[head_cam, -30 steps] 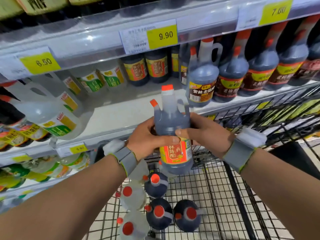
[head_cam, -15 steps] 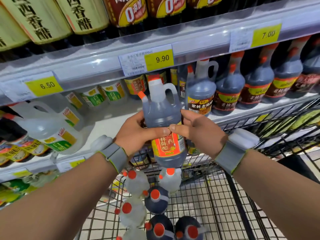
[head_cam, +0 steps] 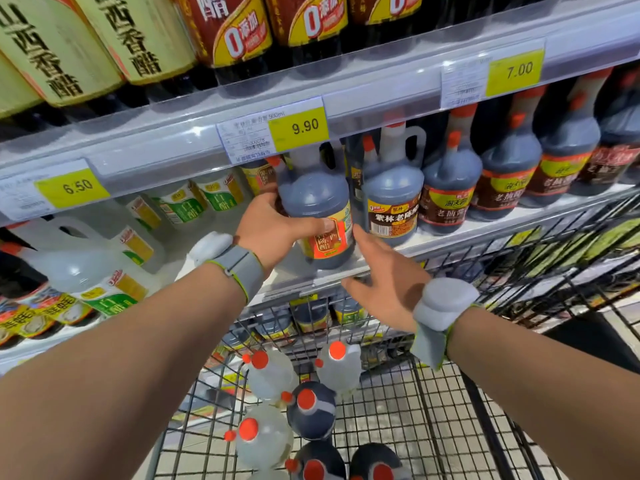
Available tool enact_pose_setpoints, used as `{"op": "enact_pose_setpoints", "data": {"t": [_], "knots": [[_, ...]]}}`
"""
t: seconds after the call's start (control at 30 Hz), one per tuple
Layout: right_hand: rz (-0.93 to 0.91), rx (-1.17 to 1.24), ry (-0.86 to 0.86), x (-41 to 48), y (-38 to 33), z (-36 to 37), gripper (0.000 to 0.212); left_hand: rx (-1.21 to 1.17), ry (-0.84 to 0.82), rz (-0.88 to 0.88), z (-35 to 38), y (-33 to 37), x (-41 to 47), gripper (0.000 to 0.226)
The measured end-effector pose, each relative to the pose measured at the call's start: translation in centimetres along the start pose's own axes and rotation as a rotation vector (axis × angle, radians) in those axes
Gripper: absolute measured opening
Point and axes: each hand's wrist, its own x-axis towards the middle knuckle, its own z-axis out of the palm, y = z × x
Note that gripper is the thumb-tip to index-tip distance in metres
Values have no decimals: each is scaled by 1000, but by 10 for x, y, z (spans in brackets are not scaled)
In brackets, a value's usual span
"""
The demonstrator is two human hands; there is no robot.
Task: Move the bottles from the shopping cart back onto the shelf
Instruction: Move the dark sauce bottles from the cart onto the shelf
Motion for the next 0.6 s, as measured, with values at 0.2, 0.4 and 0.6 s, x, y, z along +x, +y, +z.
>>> {"op": "enact_pose_setpoints", "data": {"t": [0.2,0.4,0.6], "knots": [[-69,-123,11,2,6,5,83,10,55,-14,4,-20,12,83],[-107,-219,38,5,7,8,81,41,44,-25,9,-24,17,73],[-122,-236,36,14,11,10,81,7,63,-41,7,-32,26,81]]}}
